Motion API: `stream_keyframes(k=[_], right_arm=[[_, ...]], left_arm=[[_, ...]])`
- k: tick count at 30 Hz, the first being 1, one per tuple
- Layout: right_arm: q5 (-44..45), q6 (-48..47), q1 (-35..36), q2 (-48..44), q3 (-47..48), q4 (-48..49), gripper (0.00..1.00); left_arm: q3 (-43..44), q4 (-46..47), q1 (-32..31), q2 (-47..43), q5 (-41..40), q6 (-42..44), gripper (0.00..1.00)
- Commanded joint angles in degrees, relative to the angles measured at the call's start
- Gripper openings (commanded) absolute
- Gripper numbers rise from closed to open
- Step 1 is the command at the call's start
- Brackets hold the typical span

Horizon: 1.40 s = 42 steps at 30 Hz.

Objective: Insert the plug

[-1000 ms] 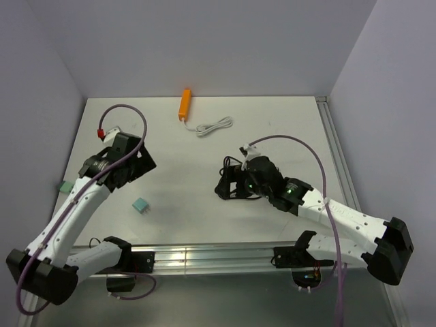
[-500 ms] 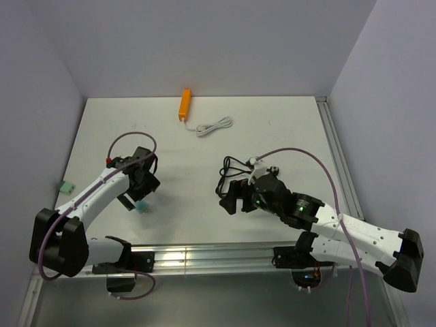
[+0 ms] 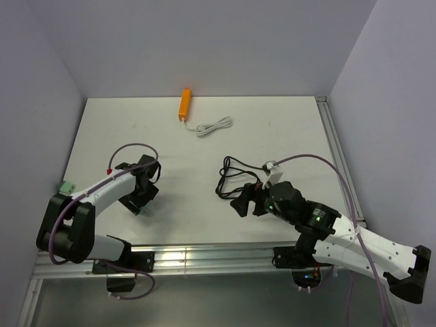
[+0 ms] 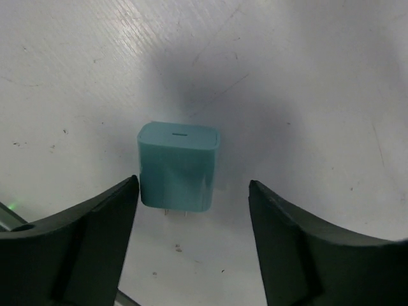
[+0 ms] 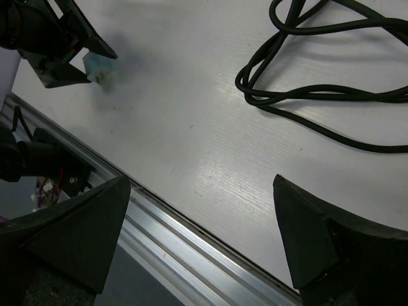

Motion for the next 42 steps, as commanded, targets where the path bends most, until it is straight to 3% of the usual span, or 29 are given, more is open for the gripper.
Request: stream_keyframes(k=[1, 6, 13, 16, 19, 24, 28, 29, 33, 39, 42], right_arm=[[3.22, 1.33, 0.15, -1.83, 0.40, -1.93, 1.00], [5.59, 3.35, 0.15, -1.58, 1.36, -4.30, 1.00], [15.95, 6.34, 0.15, 4.21, 6.37, -15.27, 1.00], [16.07, 3.63, 0.07, 3.53, 6.73, -15.39, 1.00], [7.30, -1.47, 0.07, 0.45, 6.28, -9.94, 1.00], [0.60, -4.98, 0.07, 4.12, 15.22, -10.19, 1.00], [-5.29, -9.90, 0.07, 11.60, 25.16, -14.66, 0.94], [-6.61, -10.79, 0.07, 12.74, 26.92, -15.03, 0.94], [-12.24, -13.25, 0.07, 14.60, 33.09, -15.99, 0.93], [-16.98, -9.13, -0.02, 14.78, 36.61, -23.11, 0.93], [-23.75, -5.97, -0.02, 12.15, 34.50, -22.41, 0.83]], left_arm=[[-2.14, 2.82, 0.23, -0.55, -0.80, -2.06, 0.72], [-3.91, 4.40, 0.23, -2.31, -1.59, -0.83, 0.47], [-3.83, 4.84, 0.23, -6.88, -0.64, 4.08, 0.00], [-2.34, 4.94, 0.14, -9.60, 1.39, 10.50, 0.00], [0.74, 3.45, -1.87, -15.57, 1.58, 14.90, 0.00], [7.14, 6.43, -12.06, -26.03, 7.10, 22.62, 0.00], [15.06, 5.73, -20.58, -24.82, 8.51, 27.38, 0.00], [16.38, 5.55, -25.65, -24.29, 8.25, 28.17, 0.00], [21.48, 5.02, -39.47, -21.31, 3.34, 29.58, 0.00], [23.33, 3.09, -61.80, -15.34, -13.00, 31.95, 0.00], [24.21, 2.30, -70.59, -11.13, -21.52, 32.39, 0.00]])
